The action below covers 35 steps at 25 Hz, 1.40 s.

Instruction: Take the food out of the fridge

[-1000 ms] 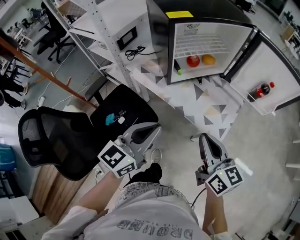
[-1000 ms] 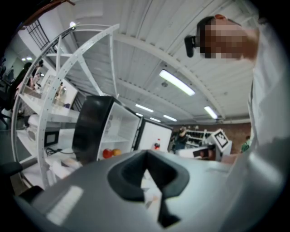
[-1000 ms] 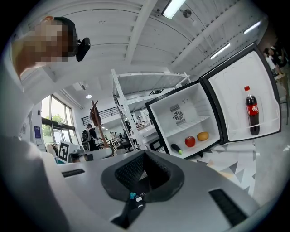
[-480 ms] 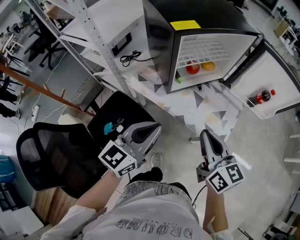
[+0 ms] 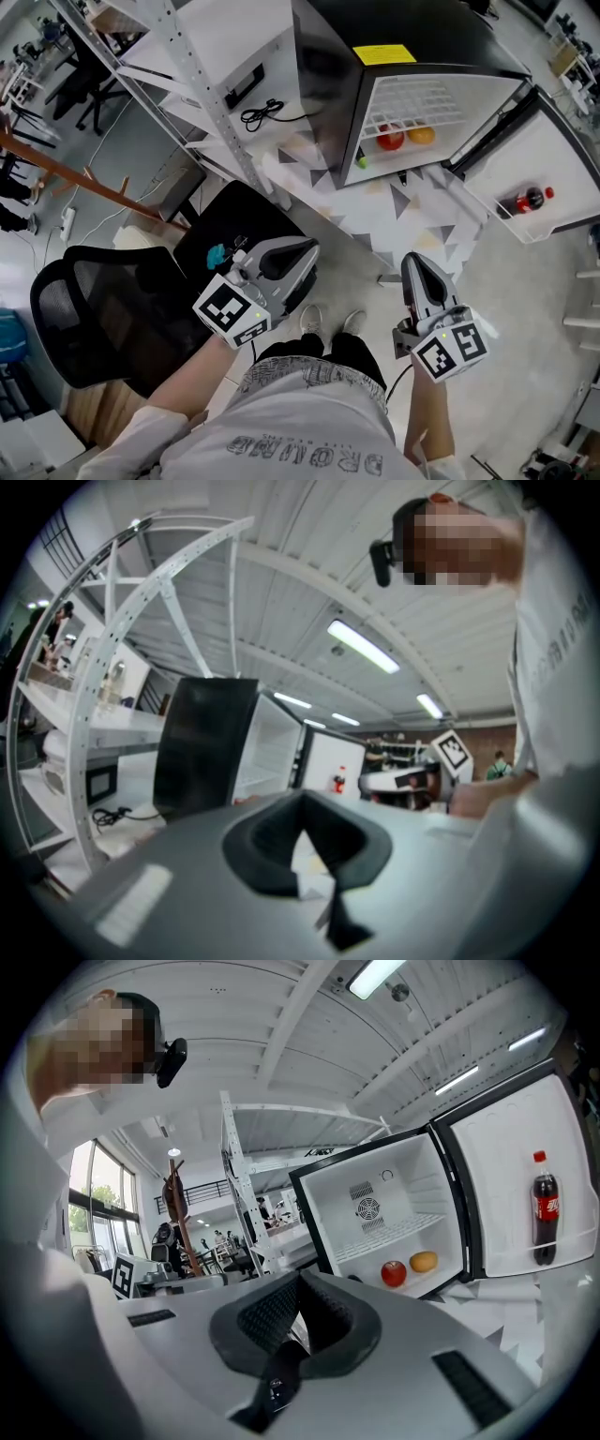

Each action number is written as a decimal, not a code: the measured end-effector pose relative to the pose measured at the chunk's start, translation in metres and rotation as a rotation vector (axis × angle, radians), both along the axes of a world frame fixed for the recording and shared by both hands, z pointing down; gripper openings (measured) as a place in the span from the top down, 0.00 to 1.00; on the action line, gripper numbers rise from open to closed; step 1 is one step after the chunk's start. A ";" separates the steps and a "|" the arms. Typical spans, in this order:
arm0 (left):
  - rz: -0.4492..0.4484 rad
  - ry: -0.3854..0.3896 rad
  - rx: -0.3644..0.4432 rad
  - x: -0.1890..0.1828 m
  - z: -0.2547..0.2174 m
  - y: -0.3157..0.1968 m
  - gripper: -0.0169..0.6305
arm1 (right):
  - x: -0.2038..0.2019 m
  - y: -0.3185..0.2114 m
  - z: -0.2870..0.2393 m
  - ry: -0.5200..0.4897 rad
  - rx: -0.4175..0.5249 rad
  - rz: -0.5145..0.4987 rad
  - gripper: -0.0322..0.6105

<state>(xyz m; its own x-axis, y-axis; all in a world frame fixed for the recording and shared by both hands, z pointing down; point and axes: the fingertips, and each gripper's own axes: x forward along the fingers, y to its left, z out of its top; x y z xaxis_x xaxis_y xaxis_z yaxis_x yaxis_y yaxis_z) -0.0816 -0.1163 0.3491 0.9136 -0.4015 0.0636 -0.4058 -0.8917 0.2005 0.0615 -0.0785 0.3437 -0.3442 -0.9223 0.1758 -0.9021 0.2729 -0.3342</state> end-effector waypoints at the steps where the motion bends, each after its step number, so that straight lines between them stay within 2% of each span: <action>1: -0.002 0.000 0.000 0.000 0.000 -0.001 0.97 | 0.001 -0.001 0.000 0.002 0.002 -0.001 0.97; 12: -0.039 -0.013 0.002 0.011 -0.001 -0.018 0.97 | 0.018 -0.028 0.006 0.013 0.008 -0.023 0.96; 26: -0.122 -0.061 -0.019 0.047 0.006 -0.046 0.97 | 0.063 -0.085 0.018 0.023 0.010 -0.088 0.97; 35: -0.180 -0.092 -0.038 0.066 0.019 -0.069 0.97 | 0.088 -0.128 0.042 0.070 -0.005 -0.111 0.97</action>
